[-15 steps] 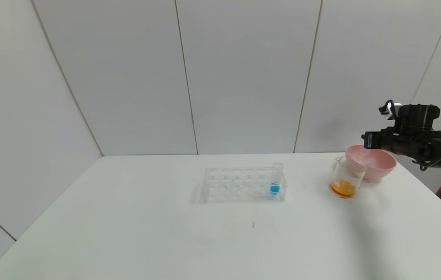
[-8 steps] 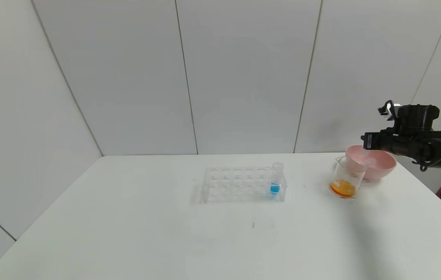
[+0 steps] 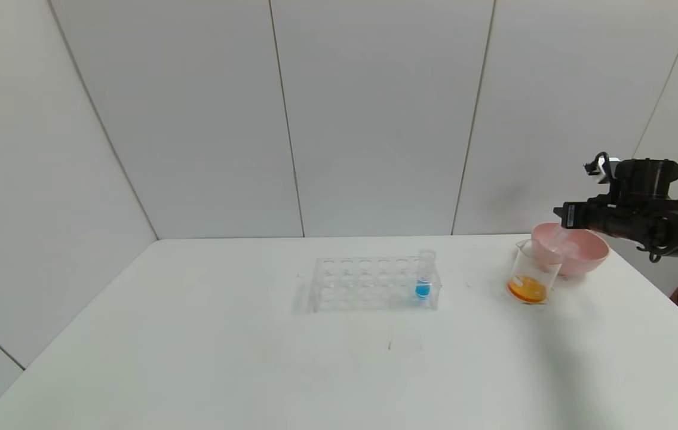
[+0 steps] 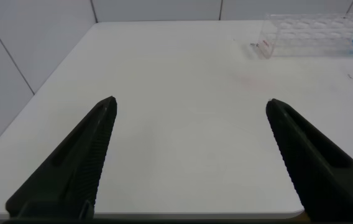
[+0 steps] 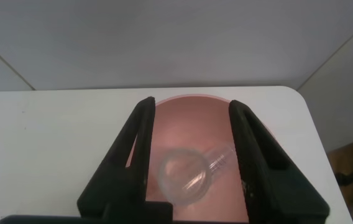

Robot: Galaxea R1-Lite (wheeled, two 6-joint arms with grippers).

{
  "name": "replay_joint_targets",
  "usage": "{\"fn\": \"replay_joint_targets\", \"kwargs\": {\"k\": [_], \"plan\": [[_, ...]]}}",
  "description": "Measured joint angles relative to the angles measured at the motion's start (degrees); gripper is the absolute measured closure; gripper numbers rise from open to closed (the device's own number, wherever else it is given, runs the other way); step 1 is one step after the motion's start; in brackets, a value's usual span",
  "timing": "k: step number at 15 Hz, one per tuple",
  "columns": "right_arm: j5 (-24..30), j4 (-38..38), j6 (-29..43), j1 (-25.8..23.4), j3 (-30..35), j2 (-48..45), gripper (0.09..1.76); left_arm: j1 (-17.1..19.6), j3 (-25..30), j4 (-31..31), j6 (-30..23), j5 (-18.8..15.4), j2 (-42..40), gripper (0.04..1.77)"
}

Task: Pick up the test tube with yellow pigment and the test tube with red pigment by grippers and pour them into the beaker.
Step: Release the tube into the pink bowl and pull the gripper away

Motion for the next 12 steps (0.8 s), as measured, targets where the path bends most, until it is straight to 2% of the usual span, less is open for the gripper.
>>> {"fn": "replay_joint_targets", "kwargs": {"k": [5, 9, 12], "plan": [[0.04, -0.05, 0.09, -0.16, 0.11, -0.55, 0.56, 0.00, 0.00, 0.00, -0.02, 0.00, 0.00, 0.09], [-0.21, 0.01, 0.30, -0.05, 1.77, -3.00, 0.39, 0.00, 0.00, 0.00, -0.02, 0.00, 0.00, 0.09], [-0.05, -0.13, 1.63, 0.78, 6.68, -8.05, 0.31, 0.00, 0.00, 0.00, 0.00, 0.00, 0.00, 0.09]]}}
